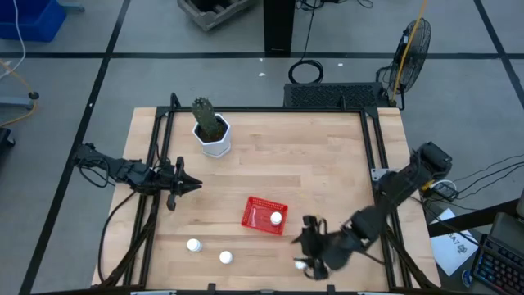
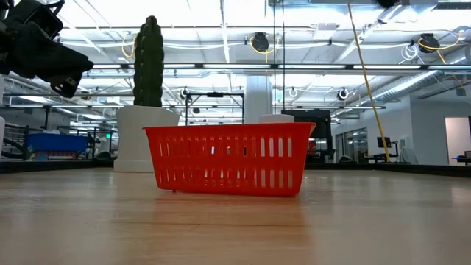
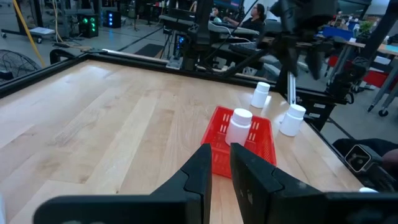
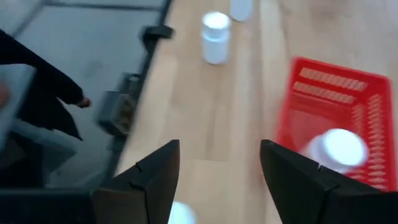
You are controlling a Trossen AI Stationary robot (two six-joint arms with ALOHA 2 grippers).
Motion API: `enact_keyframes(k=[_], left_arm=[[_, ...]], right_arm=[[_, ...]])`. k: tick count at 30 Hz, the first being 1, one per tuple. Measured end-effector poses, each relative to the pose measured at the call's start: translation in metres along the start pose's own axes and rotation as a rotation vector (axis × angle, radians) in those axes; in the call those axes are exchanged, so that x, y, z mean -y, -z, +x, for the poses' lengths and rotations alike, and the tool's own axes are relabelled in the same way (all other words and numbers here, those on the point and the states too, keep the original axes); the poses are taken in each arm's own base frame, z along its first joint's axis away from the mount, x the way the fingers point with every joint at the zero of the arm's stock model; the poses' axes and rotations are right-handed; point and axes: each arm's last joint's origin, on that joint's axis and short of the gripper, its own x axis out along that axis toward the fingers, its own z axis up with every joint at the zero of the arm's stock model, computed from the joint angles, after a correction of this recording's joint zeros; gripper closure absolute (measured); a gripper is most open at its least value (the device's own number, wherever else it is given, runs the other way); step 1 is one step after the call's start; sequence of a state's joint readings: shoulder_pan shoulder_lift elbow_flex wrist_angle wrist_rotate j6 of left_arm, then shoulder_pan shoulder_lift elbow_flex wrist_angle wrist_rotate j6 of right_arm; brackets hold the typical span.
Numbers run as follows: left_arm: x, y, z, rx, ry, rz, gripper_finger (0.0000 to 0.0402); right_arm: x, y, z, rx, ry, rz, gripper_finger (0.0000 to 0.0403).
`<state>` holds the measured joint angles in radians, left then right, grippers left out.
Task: Pick and place pill bottles into a basket
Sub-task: Put the white pill bottle into the red bin
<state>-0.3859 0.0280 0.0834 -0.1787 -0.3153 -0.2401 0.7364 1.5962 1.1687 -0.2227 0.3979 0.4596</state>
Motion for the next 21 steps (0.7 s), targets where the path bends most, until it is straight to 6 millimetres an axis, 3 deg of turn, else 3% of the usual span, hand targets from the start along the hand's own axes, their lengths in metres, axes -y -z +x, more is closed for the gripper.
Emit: enact_keyframes(k=[6,10,14,21], left_arm=[[0.000,0.000,0.000,0.000,0.000,0.000,0.0339],[0.000,0.000,0.000,-0.003,-0.001,0.001,0.0339],[0.000,0.000,0.000,-0.003,-0.001,0.001,0.0339],[0.000,0.000,0.000,-0.003,-0.001,0.001,0.0339]], right_arm=[[-0.036,0.009,-0.007,0.107,-0.063,-0.056,0.0188],[-0.048,0.018,0.004,0.119,-0.090,-0.044,0.0188],[-0.050,0.034,0.016,0.037,-0.057,-0.042,0.0188],[-0.045,0.050,0.021,-0.079,0.014,0.004,0.0188]])
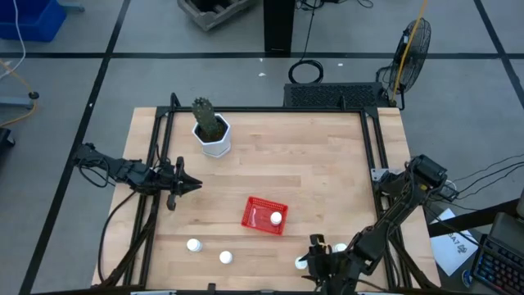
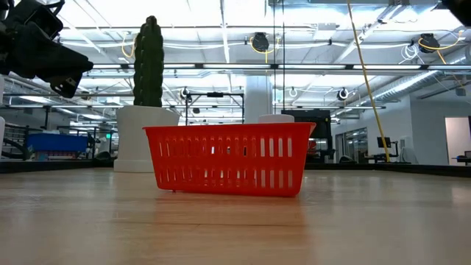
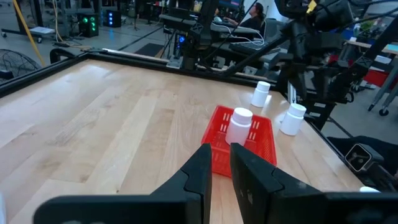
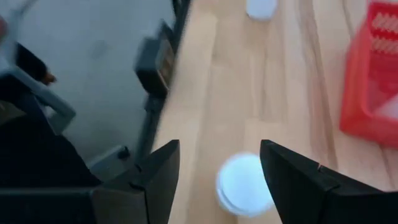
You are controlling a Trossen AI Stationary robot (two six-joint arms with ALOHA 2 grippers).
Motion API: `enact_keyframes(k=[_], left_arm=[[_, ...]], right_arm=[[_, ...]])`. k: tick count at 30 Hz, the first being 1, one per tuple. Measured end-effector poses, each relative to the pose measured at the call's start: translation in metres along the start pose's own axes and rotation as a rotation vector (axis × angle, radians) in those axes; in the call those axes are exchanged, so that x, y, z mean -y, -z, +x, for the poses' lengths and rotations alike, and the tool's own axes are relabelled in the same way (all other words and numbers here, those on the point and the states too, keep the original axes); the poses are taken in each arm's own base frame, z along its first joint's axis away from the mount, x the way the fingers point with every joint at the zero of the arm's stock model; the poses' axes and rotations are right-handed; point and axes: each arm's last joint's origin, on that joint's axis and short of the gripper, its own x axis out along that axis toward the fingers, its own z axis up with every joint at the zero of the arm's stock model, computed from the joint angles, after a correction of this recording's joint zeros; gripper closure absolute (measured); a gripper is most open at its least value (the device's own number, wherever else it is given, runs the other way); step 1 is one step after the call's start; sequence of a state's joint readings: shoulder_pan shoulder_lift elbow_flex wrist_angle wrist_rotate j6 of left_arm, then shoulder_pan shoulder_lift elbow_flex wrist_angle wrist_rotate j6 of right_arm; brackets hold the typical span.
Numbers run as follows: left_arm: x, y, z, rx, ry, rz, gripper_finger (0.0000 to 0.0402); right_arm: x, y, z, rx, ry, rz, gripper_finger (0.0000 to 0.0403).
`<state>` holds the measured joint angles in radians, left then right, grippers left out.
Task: Pick and place pill bottles into a basket
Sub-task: Put the white pill bottle into the red bin
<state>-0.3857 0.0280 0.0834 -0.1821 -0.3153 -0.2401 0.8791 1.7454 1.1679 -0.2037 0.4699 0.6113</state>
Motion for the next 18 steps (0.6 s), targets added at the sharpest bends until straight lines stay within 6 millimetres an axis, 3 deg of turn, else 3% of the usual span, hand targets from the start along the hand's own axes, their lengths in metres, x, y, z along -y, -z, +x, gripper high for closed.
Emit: enact_keyframes(k=[5,14,18], left_arm=[[0.000,0.000,0.000,0.000,0.000,0.000,0.0339],[0.000,0.000,0.000,0.000,0.000,0.000,0.0339],[0.000,0.000,0.000,0.000,0.000,0.000,0.0339]], right_arm=[[0.005,0.006,-0.001,-0.051,0.047,0.024,0.0179],[0.010,0.012,0.006,-0.012,0.055,0.041,0.0109],[0.013,0.017,0.008,-0.010,0.052,0.048,0.0099]])
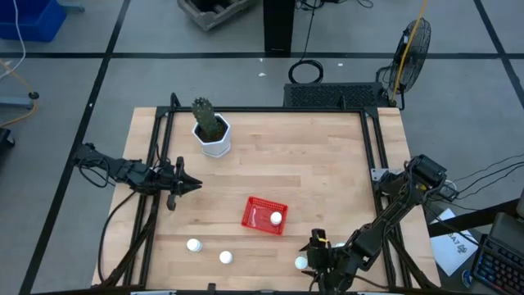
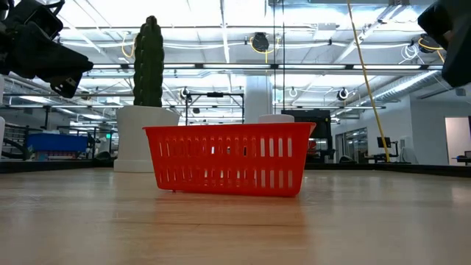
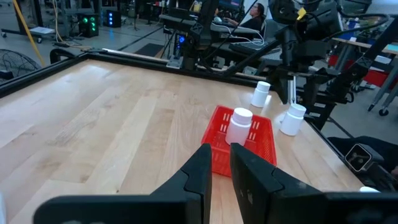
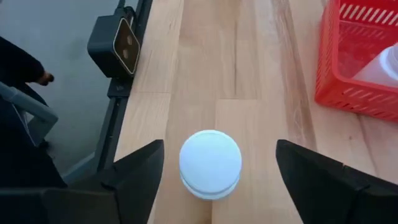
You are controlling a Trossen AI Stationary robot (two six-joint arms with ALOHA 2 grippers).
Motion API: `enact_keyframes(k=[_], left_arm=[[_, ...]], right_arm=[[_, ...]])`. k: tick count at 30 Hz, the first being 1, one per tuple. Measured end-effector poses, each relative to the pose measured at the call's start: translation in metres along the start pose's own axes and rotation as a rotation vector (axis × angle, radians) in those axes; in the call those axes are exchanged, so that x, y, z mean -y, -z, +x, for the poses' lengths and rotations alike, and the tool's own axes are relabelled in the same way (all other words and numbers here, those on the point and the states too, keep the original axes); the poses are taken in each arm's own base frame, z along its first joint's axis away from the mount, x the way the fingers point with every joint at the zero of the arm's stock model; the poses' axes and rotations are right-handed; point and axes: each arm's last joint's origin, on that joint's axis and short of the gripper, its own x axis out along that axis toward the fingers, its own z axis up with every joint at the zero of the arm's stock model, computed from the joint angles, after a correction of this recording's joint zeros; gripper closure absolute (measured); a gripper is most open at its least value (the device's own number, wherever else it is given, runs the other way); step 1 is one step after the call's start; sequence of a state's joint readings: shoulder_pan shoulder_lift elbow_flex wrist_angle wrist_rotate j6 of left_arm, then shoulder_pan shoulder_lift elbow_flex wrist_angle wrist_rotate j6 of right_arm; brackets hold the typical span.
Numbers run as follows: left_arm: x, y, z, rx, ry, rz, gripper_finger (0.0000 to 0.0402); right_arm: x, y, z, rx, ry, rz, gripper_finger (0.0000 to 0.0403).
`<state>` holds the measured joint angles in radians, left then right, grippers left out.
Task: Pick and place pill bottles into a basket
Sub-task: Put the white pill bottle into the red bin
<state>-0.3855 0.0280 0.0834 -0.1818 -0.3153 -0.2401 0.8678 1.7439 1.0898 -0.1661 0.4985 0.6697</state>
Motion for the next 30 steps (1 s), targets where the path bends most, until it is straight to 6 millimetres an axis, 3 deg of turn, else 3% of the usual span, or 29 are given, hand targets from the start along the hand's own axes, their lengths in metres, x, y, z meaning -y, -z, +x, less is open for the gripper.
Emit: enact_keyframes(k=[11,19,30], left_arm=[[0.000,0.000,0.000,0.002,0.001,-0.001,0.0339],[0.000,0.000,0.000,0.000,0.000,0.000,0.0339],[0.000,0.000,0.000,0.000,0.000,0.000,0.0339]], right_arm=[[0.002,0.008,0.016,-0.010,-0.029,0.024,0.0122],[0.002,0.008,0.016,-0.005,-0.024,0.027,0.0143],[0.002,0.008,0.016,-0.009,-0.026,0.022,0.0253]])
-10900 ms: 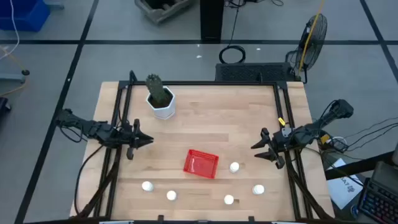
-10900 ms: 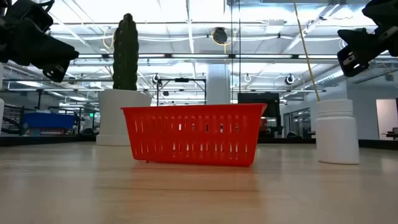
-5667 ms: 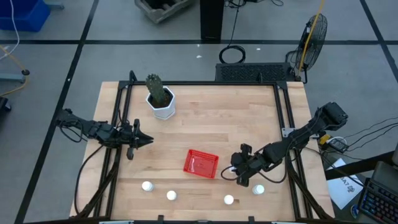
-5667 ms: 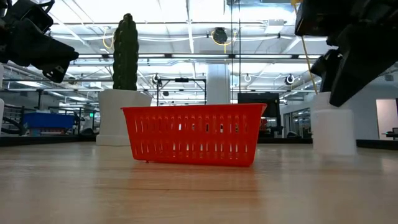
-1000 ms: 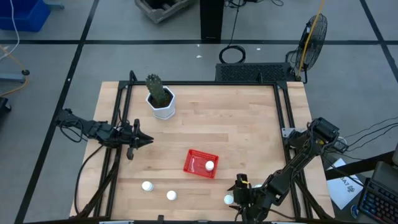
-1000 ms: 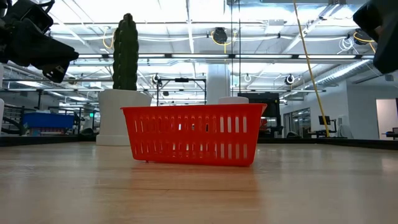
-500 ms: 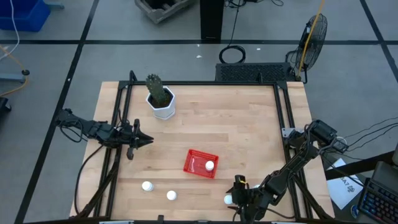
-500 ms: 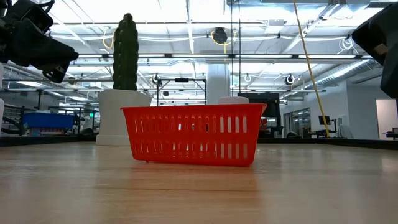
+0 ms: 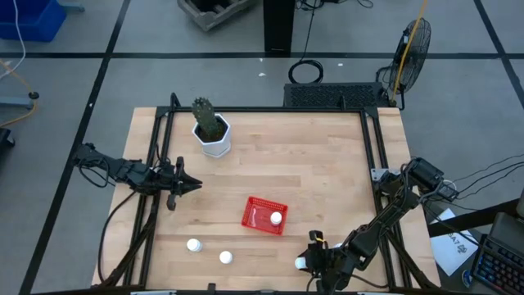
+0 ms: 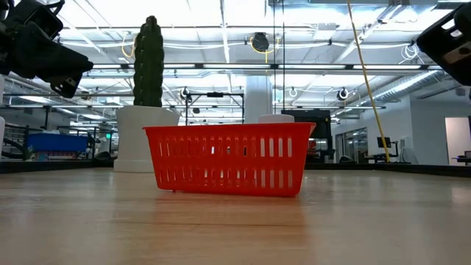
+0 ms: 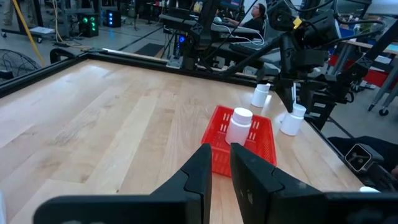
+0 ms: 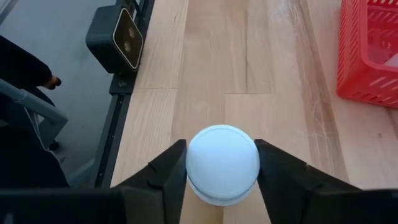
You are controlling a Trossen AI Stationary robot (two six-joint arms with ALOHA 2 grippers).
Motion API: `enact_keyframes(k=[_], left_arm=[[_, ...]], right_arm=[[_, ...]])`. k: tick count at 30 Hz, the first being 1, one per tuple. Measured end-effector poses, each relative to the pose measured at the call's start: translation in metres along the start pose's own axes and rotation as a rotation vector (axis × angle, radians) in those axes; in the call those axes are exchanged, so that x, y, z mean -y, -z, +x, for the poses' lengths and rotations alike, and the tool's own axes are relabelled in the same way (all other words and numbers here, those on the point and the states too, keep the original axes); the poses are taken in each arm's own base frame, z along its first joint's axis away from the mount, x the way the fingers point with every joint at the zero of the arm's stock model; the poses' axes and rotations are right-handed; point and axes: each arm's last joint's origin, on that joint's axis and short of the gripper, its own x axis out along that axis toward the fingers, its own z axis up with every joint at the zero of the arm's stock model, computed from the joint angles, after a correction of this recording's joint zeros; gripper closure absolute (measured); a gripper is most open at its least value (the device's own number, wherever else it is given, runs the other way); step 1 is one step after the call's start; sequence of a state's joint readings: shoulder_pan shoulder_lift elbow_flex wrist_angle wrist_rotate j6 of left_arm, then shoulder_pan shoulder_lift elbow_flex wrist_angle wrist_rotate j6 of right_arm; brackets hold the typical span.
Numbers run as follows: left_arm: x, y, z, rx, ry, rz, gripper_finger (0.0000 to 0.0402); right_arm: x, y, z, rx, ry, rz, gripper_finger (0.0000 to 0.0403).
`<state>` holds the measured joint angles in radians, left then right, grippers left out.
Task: Pick and place pill bottles into a basket
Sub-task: Put the white pill bottle into the red bin
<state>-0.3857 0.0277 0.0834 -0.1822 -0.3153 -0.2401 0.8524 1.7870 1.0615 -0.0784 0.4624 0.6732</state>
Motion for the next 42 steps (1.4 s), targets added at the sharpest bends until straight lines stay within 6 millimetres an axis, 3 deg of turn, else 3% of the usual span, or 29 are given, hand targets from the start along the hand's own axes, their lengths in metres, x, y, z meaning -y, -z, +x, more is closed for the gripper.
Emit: enact_keyframes(k=[9,18,22,28,33,42], left_arm=[[0.000,0.000,0.000,0.000,0.000,0.000,0.0339],[0.000,0.000,0.000,0.002,0.001,-0.001,0.0339],[0.000,0.000,0.000,0.000,0.000,0.000,0.0339],[0.000,0.000,0.000,0.000,0.000,0.000,0.0339],[0.000,0.000,0.000,0.000,0.000,0.000,0.0339],[0.000,0.000,0.000,0.000,0.000,0.000,0.0339]], right_arm=[[0.005,-0.006,0.001,0.012,0.009,-0.051,0.0251],[0.021,-0.049,-0.017,0.193,0.001,-0.198,0.0252],[0.040,-0.066,-0.021,0.241,0.081,-0.221,0.0248],[0.072,-0.090,-0.011,0.286,0.166,-0.270,0.0251],[0.105,-0.112,-0.003,0.336,0.124,-0.242,0.0247],[0.155,-0.123,0.005,0.274,0.084,-0.154,0.0247]])
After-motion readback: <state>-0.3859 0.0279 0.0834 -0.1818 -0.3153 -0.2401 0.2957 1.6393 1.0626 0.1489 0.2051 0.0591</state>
